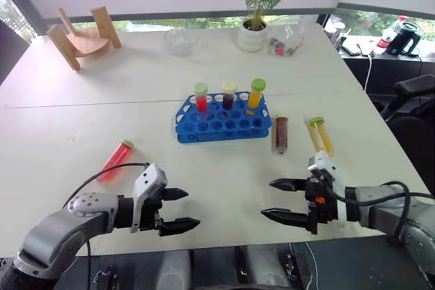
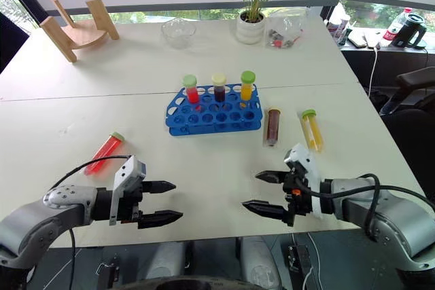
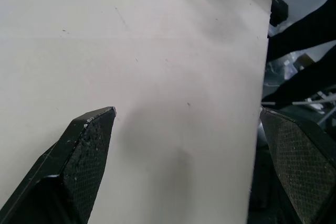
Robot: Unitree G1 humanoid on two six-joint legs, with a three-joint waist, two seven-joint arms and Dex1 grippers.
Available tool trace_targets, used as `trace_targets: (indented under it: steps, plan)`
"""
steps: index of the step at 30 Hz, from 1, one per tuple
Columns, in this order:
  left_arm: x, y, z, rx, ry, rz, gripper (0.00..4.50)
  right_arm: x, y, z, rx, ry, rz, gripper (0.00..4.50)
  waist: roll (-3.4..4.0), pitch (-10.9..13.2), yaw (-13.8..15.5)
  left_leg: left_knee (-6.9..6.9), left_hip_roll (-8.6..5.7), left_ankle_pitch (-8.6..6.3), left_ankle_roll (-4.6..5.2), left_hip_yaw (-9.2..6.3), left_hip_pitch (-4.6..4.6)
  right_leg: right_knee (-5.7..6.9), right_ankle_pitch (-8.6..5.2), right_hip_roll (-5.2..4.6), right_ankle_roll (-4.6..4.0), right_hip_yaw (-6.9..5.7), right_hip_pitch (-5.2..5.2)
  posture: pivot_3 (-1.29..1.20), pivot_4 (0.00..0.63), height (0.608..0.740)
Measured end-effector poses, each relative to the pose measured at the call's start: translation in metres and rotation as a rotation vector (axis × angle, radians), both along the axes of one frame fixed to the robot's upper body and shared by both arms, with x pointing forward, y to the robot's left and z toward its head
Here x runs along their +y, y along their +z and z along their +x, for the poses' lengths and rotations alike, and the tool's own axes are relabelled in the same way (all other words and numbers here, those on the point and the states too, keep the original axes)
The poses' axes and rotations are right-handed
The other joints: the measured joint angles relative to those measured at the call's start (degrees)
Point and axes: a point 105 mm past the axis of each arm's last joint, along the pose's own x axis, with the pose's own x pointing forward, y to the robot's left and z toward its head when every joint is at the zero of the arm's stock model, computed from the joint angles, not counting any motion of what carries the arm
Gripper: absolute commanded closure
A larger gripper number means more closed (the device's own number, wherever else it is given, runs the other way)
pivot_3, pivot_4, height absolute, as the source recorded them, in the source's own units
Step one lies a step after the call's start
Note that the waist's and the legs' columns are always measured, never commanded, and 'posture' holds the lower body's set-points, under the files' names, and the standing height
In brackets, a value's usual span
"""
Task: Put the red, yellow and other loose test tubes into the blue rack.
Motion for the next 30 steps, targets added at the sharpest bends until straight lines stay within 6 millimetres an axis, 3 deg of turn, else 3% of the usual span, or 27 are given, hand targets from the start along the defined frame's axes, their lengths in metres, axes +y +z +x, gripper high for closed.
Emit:
trace_targets:
  steps: [4,7,9,11,13,16,23,27,30]
  plan:
    - [0.009,0.005,0.018,-0.05,-0.003,0.06,0.0,-0.028,0.041,0.019,0.001,-0.059,-0.192,0.04,0.14,0.1,-0.3,0.09,0.03,0.01,0.0,0.06,0.07,0.02,0.09,0.04,-0.05,0.05,0.01,0.0,0.15,0.74]
    - [0.008,0.047,0.036,-0.187,-0.118,0.103,0.0,-0.061,0.105,0.065,-0.167,-0.222,-0.329,0.04,0.31,0.6,-0.3,0.06,0.03,0.03,-0.04,0.12,-0.07,0.02,0.21,0.02,-0.23,0.05,-0.24,0.0,0.15,0.74]
    - [0.006,0.076,0.04,-0.3,-0.191,0.132,0.0,-0.089,0.131,0.084,-0.184,-0.365,-0.413,0.04,0.29,0.5,0.0,-0.13,0.04,0.03,-0.04,0.11,-0.08,-0.22,0.16,0.02,-0.21,0.03,-0.2,0.0,0.15,0.74]
    - [0.003,0.078,0.039,-0.318,-0.238,0.153,0.0,-0.101,0.119,0.093,-0.1,-0.401,-0.481,0.04,0.22,0.4,-0.2,-0.13,0.03,-0.13,0.23,0.18,-0.13,-0.31,0.15,0.02,-0.06,0.05,-0.19,0.0,0.15,0.74]
    - [0.0,0.073,0.037,-0.31,-0.273,0.166,0.0,-0.11,0.089,0.101,0.035,-0.41,-0.528,0.04,0.22,0.5,-0.5,-0.05,0.03,-0.18,0.31,0.28,-0.37,-0.32,0.21,0.02,0.22,0.16,-0.42,0.0,0.15,0.74]
    - [-0.003,0.08,0.04,-0.366,-0.295,0.179,0.0,-0.118,0.062,0.117,0.154,-0.444,-0.572,0.04,0.33,0.5,-0.5,0.04,0.02,-0.16,0.29,0.32,-1.3,-0.04,0.23,0.02,0.25,0.21,-1.52,0.0,0.15,0.74]
    - [-0.002,0.075,0.04,-0.389,-0.277,0.194,0.0,-0.122,0.056,0.151,0.262,-0.526,-0.55,0.04,0.46,0.6,-0.4,0.07,0.02,-0.15,0.29,0.34,-1.25,0.11,0.23,0.04,0.22,0.22,-1.54,0.0,0.15,0.74]
    - [-0.01,0.069,0.036,-0.389,-0.269,0.174,0.0,-0.12,0.035,0.162,0.299,-0.535,-0.584,0.04,0.45,0.6,-0.1,0.2,-0.02,-0.13,0.25,0.32,-1.19,0.27,0.23,0.02,0.23,0.22,-1.43,0.0,0.15,0.74]
    - [-0.013,0.064,0.037,-0.385,-0.26,0.168,0.0,-0.123,0.031,0.171,0.26,-0.532,-0.643,1.45,0.4,0.6,-0.2,0.26,-0.03,-0.09,0.17,0.3,-1.04,0.41,0.23,0.01,0.23,0.23,-1.3,0.0,0.15,0.74]
